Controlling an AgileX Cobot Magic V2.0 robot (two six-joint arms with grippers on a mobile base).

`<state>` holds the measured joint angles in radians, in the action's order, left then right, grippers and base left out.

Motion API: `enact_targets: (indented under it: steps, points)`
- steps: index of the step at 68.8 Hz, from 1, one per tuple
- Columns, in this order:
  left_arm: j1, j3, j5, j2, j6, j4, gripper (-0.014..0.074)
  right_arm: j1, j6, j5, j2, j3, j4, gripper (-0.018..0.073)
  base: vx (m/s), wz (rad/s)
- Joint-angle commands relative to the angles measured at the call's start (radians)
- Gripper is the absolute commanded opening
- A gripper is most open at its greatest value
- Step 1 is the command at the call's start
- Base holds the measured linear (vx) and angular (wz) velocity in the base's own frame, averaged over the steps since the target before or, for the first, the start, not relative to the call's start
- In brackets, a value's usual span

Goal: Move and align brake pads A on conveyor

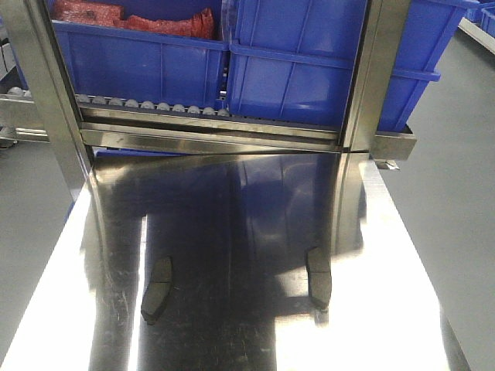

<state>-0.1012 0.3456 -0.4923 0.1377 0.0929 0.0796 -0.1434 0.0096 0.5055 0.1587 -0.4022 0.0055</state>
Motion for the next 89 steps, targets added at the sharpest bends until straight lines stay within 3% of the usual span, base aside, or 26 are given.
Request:
enact_targets:
  steps: [1, 54, 66, 75, 89]
  points:
    - [-0.001, 0.024, 0.071, 0.013, 0.001, -0.004, 0.0430, 0.002, -0.010, -0.071, 0.012, -0.024, -0.006, 0.0473, 0.00, 0.00]
    - [-0.001, 0.024, 0.082, 0.013, 0.001, -0.003, 0.0430, 0.002, -0.010, -0.073, 0.012, -0.024, -0.006, 0.0473, 0.00, 0.00]
    - [-0.001, 0.039, 0.022, 0.029, 0.012, -0.005, 0.0430, 0.002, -0.010, -0.073, 0.012, -0.024, -0.006, 0.0473, 0.00, 0.00]
    - [-0.001, 0.108, -0.064, 0.185, 0.022, -0.001, 0.0430, 0.002, -0.010, -0.069, 0.012, -0.024, -0.006, 0.0473, 0.00, 0.00]
    - [-0.001, 0.263, -0.178, 0.567, 0.021, -0.001, 0.0430, 0.002, -0.010, -0.069, 0.012, -0.024, -0.006, 0.0473, 0.00, 0.00]
